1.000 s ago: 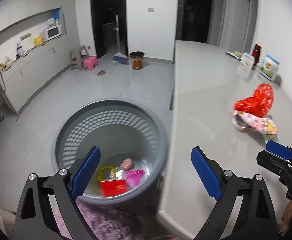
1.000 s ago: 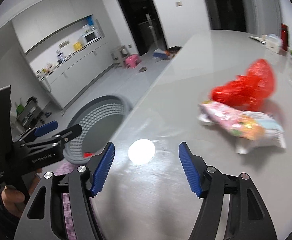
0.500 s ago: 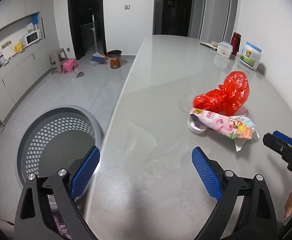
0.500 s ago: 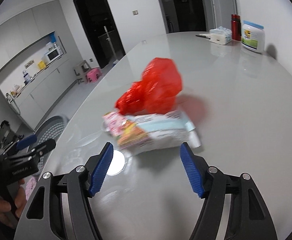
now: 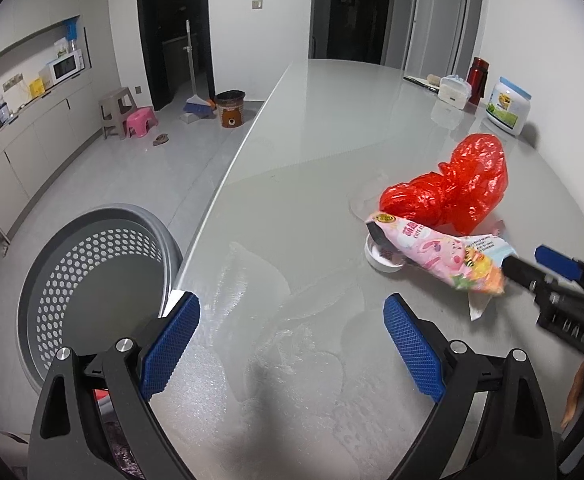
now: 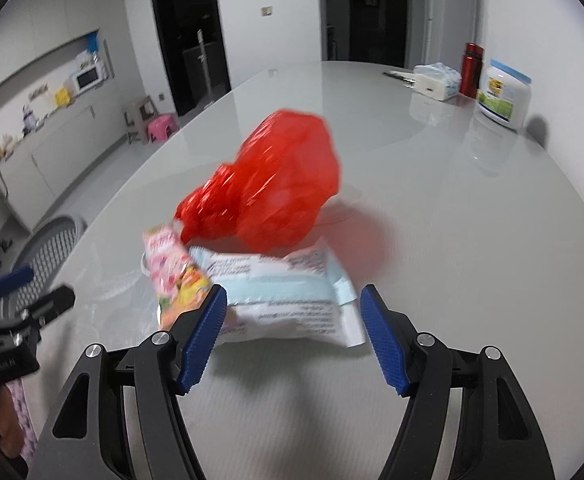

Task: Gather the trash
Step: 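Close the left gripper on the pink snack packet and lift it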

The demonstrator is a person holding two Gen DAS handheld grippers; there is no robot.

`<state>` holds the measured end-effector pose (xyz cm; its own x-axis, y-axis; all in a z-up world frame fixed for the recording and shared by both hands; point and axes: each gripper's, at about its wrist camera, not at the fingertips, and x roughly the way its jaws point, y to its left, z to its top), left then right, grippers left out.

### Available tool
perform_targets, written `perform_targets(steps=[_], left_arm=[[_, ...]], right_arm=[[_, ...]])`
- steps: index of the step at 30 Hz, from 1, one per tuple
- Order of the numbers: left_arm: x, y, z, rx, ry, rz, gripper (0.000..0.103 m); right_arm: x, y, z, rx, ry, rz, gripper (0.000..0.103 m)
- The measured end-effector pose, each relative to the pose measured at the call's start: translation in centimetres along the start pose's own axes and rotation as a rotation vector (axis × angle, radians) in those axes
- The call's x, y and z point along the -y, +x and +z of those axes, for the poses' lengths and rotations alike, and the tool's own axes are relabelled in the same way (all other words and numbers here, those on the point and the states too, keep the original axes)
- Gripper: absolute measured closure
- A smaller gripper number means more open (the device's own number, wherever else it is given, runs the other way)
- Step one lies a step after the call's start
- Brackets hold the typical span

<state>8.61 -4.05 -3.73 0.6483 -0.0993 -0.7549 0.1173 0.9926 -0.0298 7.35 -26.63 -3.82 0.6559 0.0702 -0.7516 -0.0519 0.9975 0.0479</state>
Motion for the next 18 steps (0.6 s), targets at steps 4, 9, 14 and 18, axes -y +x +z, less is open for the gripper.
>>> perform_targets(steps=[4,9,14,18], left_arm=[[-0.3,0.3,0.2,-0.002,-0.024,0.009,0.012],[-0.6,0.4,0.3,-0.004,-0.036,0.016,0.012],[0.2,0.4,0.6,-0.005,-0.038,0.000,0.012],[1.8,0.6,1.0,-0.004,-0.024,-0.015,0.011]], right_arm=[[-1.9,-0.6,-0.5,0.008,-0.060,0.032,0.037],[-2.5,-1.6,-0.7,0.034,-0.073,0.079,0.037],[-1.0,-2.7,-0.3,0.071,-0.022,0.092,0.037],[0.8,-3.2,-0.4,0.093,0.037,0.095,0.037]])
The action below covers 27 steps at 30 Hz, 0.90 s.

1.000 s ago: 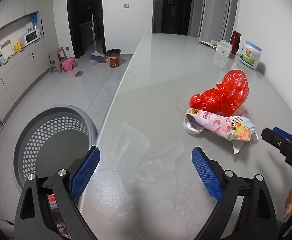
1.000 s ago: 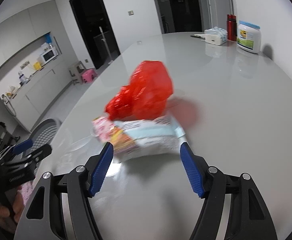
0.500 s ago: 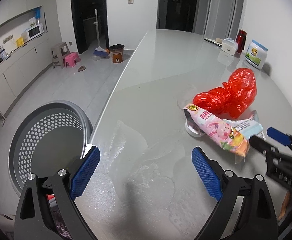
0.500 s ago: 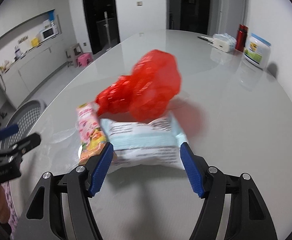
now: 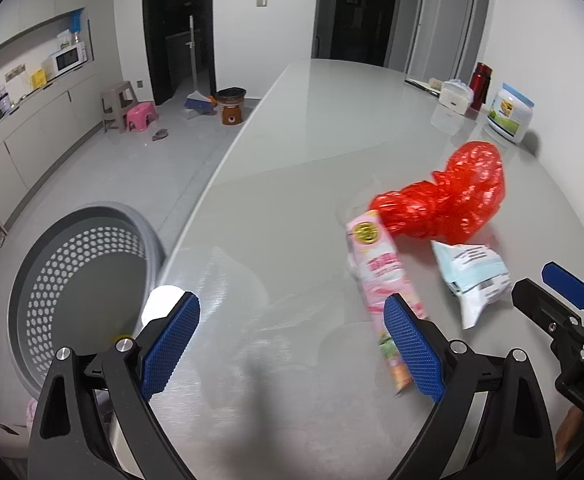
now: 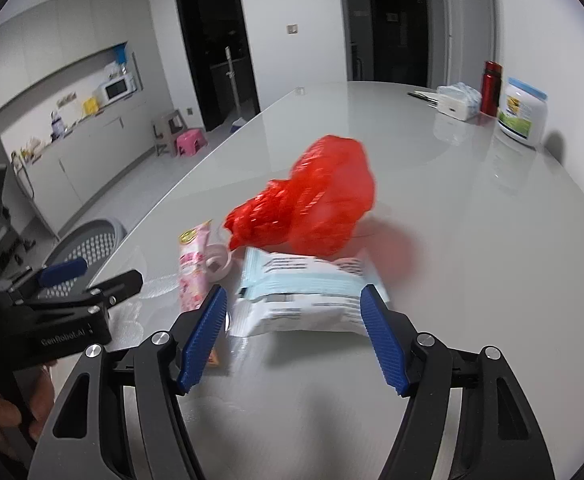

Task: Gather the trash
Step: 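Close the left gripper on the pink snack packet and lift it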

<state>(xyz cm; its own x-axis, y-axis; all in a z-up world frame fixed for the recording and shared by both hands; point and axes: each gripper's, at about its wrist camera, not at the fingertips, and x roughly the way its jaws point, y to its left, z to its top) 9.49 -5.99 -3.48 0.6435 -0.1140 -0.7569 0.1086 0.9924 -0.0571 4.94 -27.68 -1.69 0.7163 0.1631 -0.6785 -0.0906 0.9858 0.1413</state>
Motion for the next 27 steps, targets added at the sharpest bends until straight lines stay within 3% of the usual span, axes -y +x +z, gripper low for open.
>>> perform_targets(steps=[16,19,21,27], left_arm=[[5.2,4.2,-0.5,-0.072,-0.026,-0.019,0.012],[5.4,4.4,-0.7,-0.074,-0.018,-0.018,0.027],[5.7,4.6,-0.9,-0.086,-0.003,-0.023,0.044],[5.1,4.0,-1.4,-0.085,0.013,-0.048,0.065]], right_arm=[[3.8,-1.4,-0.1,0.053,0.124,0.049,0.037],[3.9,-1.5,-0.1,0.053,0.132,0.052,0.037],[3.9,-1.5,-0.1,0.052,0.135,0.053,0.037],[4.2,-0.8,-0.3,0.031,0.148,0.058,0.037]])
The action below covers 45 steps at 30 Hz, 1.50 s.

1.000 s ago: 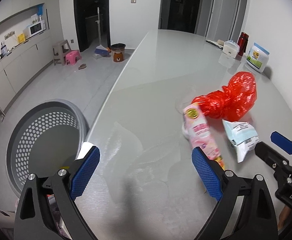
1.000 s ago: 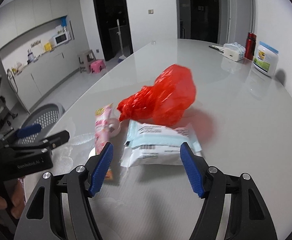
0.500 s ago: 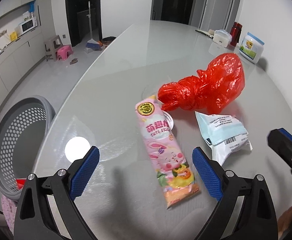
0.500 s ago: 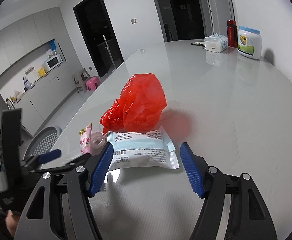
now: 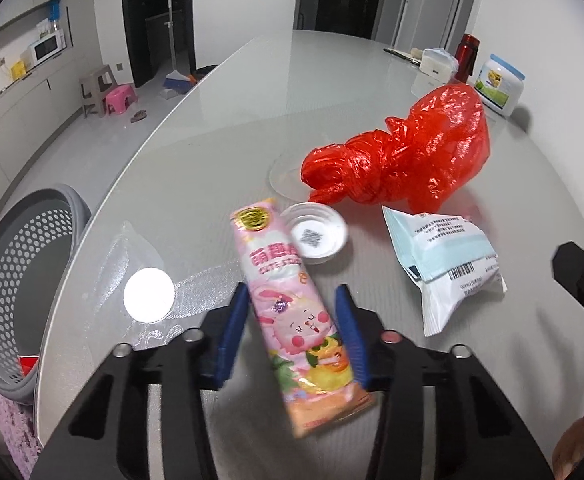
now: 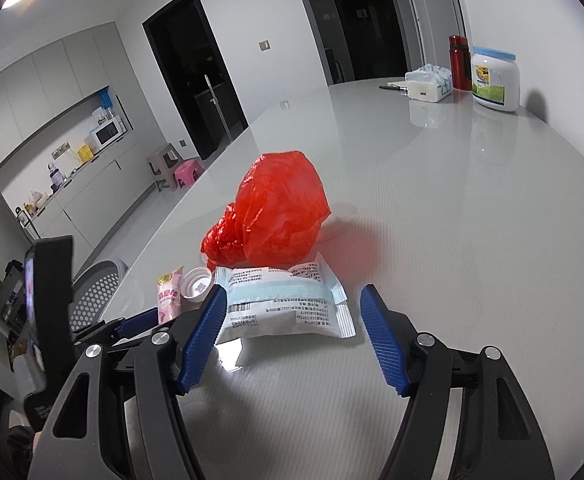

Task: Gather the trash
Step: 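Close the left gripper on the pink snack packet and lift it, then grasp the white-and-blue wrapper with the right gripper while the left holds the packet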

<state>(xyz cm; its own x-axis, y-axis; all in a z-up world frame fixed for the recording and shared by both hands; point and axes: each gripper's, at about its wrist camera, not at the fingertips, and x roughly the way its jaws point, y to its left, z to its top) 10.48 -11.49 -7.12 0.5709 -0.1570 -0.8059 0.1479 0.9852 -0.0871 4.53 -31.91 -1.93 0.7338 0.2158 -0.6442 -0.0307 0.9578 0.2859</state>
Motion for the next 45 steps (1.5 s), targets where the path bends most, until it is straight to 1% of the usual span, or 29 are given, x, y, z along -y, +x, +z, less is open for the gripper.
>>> perform_targets(steps=[3,7,10,16,20,27,30,33,38,45], left_arm=[[-0.3,-0.6,-0.2,0.005,0.008,-0.006,0.072],[-1.1,-1.6,-0.7,0.016,0.010,-0.010,0.072],[-1.8,-2.4,-1.0,0.030,0.014,-0.006,0.073],[-3.8,-3.7,-1.4,0.056,0.001,0.017,0.073],[-4.8,-4.1,-1.3,0.066,-0.013,0.027,0.073],[-5.8,-4.7,-1.2,0.081,-0.027,0.017,0.073],[-6.4,-5.1,-1.4,0.084,-0.035,0.008,0.073],[-6.9,-5.3,-1.6,0.085,-0.042,0.001,0.073],[-7.3,-5.5,-1.8,0.085,-0.046,-0.014,0.073],[-7.2,-5.5,-1.9,0.080,-0.043,-0.037,0.073]], right_arm=[[0.5,0.6,0.0,-0.018,0.020,-0.011,0.037],[0.9,1.9,-0.3,-0.057,0.032,-0.034,0.037],[0.5,2.6,-0.7,-0.079,0.015,-0.046,0.037],[-2.3,2.9,-1.2,-0.092,-0.048,-0.046,0.037],[-4.3,3.6,-1.5,-0.106,-0.068,-0.051,0.037],[-7.4,5.3,-1.6,-0.121,-0.121,-0.115,0.037],[-7.7,5.8,-1.9,-0.130,-0.130,-0.140,0.037],[-7.1,5.8,-2.0,-0.131,-0.116,-0.180,0.037],[-3.9,4.5,-2.3,-0.119,-0.043,-0.239,0.037],[2.9,2.0,-3.0,-0.112,0.083,-0.362,0.037]])
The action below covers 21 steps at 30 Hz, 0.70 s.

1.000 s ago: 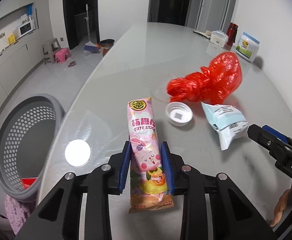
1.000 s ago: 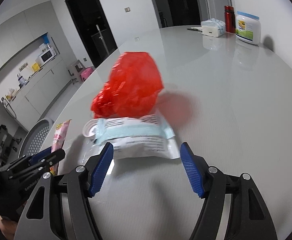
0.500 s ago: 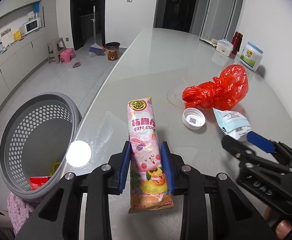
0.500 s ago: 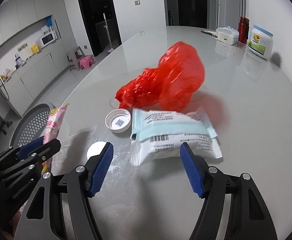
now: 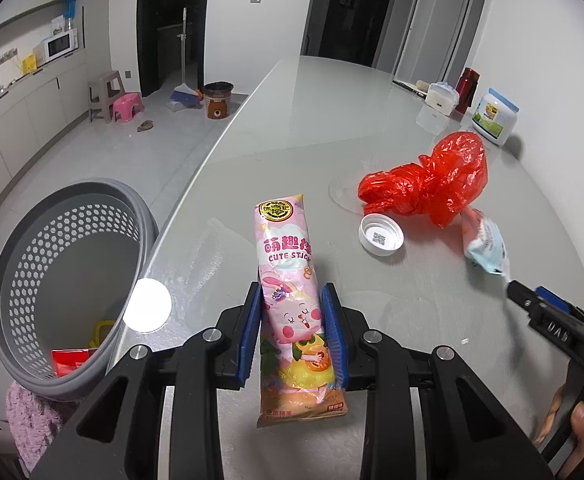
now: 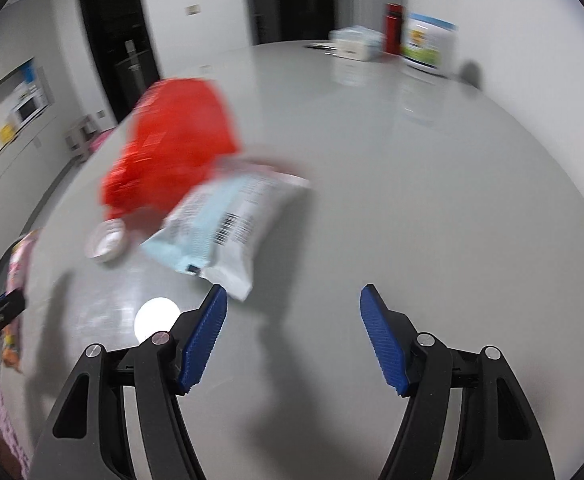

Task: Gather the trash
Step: 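Grasp the white-and-blue wrapper with the right gripper while the left holds the packet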

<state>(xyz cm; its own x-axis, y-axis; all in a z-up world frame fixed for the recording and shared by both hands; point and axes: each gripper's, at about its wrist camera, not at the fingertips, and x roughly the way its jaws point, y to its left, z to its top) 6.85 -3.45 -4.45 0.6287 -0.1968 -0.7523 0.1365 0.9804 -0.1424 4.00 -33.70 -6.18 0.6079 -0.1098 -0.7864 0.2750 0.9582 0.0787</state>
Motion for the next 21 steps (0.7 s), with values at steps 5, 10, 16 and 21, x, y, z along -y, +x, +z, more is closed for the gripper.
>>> perform_targets(steps=[5,10,16,21], left_arm=[[0.2,0.0,-0.2,-0.002,0.006,-0.009,0.073],[0.4,0.0,-0.2,0.000,0.015,-0.011,0.073],[0.2,-0.5,-0.2,0.013,0.015,-0.004,0.073],[-0.3,-0.8,-0.2,0.020,0.009,0.001,0.073]], right_arm=[[1.5,-1.3,-0.1,0.027,0.030,0.036,0.037],[-0.7,-2.1,0.9,0.041,0.004,0.135,0.037],[-4.5,-1.4,3.8,0.041,-0.026,0.173,0.037],[-5.4,2.1,5.6,-0.036,0.007,0.139,0.037]])
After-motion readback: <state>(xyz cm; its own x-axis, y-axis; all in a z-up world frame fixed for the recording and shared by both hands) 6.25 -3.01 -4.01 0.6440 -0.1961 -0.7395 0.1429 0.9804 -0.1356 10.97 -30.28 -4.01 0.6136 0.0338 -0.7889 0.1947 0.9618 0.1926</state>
